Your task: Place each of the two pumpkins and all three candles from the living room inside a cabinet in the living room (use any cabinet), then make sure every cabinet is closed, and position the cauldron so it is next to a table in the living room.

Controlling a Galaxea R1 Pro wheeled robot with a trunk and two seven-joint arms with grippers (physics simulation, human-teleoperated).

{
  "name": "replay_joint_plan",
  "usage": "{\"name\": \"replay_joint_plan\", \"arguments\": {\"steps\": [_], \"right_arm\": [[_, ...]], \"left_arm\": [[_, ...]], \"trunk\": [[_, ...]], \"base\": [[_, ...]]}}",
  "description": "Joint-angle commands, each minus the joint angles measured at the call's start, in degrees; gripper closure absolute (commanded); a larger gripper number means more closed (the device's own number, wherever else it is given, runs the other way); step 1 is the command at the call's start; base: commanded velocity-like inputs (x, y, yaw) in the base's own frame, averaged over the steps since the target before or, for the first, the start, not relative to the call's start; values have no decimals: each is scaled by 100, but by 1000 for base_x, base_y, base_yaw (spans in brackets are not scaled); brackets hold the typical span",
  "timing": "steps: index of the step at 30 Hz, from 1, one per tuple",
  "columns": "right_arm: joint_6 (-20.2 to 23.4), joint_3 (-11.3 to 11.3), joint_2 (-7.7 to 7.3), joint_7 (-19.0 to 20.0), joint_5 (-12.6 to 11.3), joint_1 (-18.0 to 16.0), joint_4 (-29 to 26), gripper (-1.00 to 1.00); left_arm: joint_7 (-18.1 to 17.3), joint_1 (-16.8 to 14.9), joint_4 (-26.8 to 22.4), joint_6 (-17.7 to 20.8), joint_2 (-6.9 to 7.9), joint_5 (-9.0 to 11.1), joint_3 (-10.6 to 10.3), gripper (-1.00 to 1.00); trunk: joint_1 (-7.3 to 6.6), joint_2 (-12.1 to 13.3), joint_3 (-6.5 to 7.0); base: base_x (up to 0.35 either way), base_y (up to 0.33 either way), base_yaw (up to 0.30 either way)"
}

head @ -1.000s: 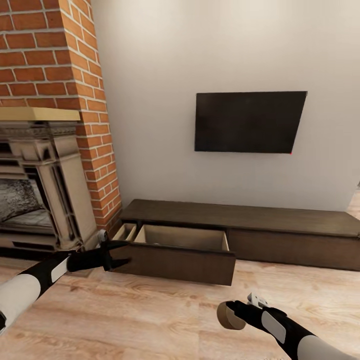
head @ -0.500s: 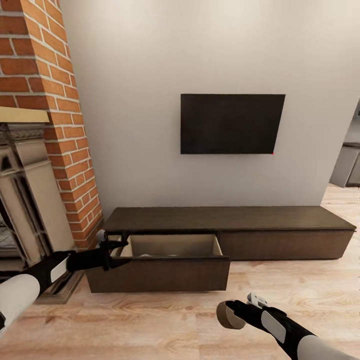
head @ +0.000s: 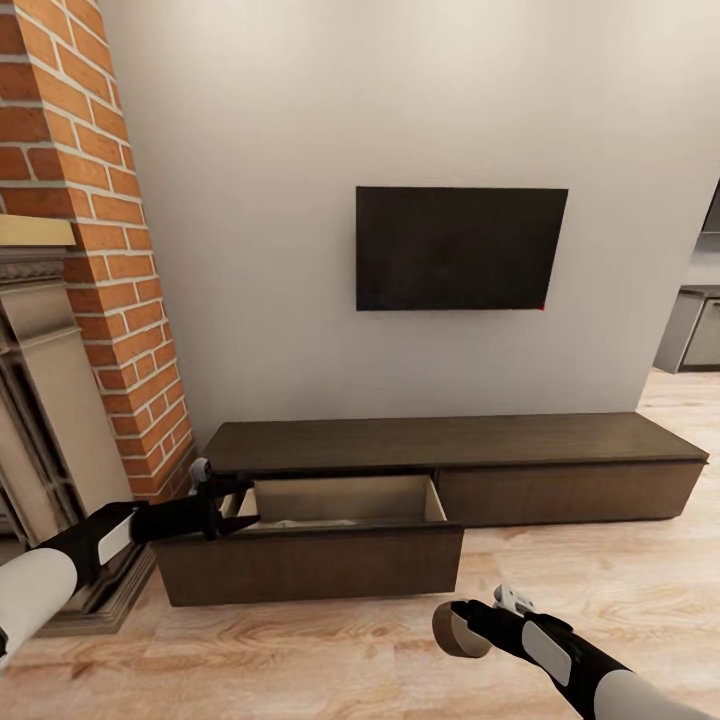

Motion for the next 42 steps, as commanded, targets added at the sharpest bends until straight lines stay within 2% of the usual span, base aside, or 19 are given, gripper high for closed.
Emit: {"name": "replay_joint_plan", "arguments": {"steps": [1, 13, 17, 25, 28, 30, 31, 33, 37, 38, 39, 40, 42], "right_arm": [[16, 18, -4, 2, -22, -4, -5, 100], [26, 31, -11, -6, -21, -4, -14, 100], [208, 24, -11, -11, -5, -4, -12, 100], [271, 30, -30, -15, 22, -4, -34, 100], [492, 41, -19, -55, 43, -4, -333, 100], [727, 41, -38, -195, 52, -4, -797, 100], [860, 36, -50, -379, 52, -4, -1159, 100], [1170, 25, -94, -1044, -5, -4, -2054, 100], [1825, -27, -173, -3015, -163, -4, -3666, 100], [2113, -46, -179, -3706, -325, -4, -4169, 100], [2318, -89, -176, -4133, -483, -4, -4491, 100], [2589, -227, -172, -4728, -750, -4, -4897, 100], [2829, -489, -156, -5437, -1026, -4, -5255, 100]], "left_arm": [[-33, -6, -3, 67, 5, 19, -29, -100], [-34, -6, -11, 92, 9, -17, -23, -100], [-30, -6, -68, 92, 2, -34, -47, -100], [40, -6, -54, 87, 3, -61, -65, -100], [77, -6, -21, 60, 57, -62, -75, -100], [171, -6, -16, 53, 127, -58, -76, -100], [254, -6, -15, 51, 149, -57, -77, -100], [476, -6, -14, 46, 177, -55, -72, -100], [969, -6, -14, 41, 203, -54, -60, -100], [1155, -6, -14, 40, 209, -54, -56, -100], [1295, -6, -14, 40, 212, -54, -51, -100], [1443, -6, -13, 40, 216, -54, -46, -100], [1813, -6, -18, 35, 256, -49, -22, -100]], "trunk": [[-1, -3, -6], [-264, 478, 209], [-352, 638, 281], [-528, 959, 425], [-594, 1080, 478], [-637, 1160, 514], [-659, 1200, 532], [-703, 1280, 568], [-791, 1441, 640], [-813, 1481, 658], [-835, 1521, 676], [-857, 1561, 694], [-901, 1641, 730]], "base": [[2, 2, 0], [0, 0, 0], [0, 0, 0], [0, 0, 0], [0, 0, 0], [0, 0, 0], [0, 0, 0], [0, 0, 0], [0, 0, 0], [0, 0, 0], [0, 0, 0], [0, 0, 0], [0, 0, 0]]}}
